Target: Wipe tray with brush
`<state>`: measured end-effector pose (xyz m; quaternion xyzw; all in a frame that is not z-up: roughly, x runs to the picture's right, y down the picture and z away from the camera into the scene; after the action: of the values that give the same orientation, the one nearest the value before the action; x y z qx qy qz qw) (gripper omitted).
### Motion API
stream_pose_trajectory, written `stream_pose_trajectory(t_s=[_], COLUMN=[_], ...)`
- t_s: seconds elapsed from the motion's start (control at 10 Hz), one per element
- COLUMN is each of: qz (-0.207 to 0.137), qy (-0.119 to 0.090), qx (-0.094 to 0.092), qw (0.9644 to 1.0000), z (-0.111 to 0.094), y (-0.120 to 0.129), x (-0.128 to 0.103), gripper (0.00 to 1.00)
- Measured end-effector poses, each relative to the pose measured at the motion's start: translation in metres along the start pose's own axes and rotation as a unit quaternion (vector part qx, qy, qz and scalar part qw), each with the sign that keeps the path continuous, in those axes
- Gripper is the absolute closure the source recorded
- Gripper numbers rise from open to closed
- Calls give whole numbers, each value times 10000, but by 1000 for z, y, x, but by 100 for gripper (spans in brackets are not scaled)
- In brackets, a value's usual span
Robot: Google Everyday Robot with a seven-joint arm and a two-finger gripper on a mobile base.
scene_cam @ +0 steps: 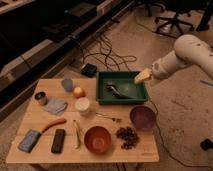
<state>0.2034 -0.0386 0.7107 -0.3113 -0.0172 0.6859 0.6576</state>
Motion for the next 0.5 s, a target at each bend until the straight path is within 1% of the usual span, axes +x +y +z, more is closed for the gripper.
stream_pose_trajectory(t_s=[0.1,0.2,0.3,0.4,0.5], qz=[9,-36,-135,-320,-467], qy=[-2,119,228,320,340], qx=[40,9,-58,-149,-200], qw=[10000,9999,9996,9989,9981], z=[-1,5,16,37,45], y=[-2,-2,2,0,-3], x=[0,0,-4,-14,-22], gripper=[35,35,35,35,35])
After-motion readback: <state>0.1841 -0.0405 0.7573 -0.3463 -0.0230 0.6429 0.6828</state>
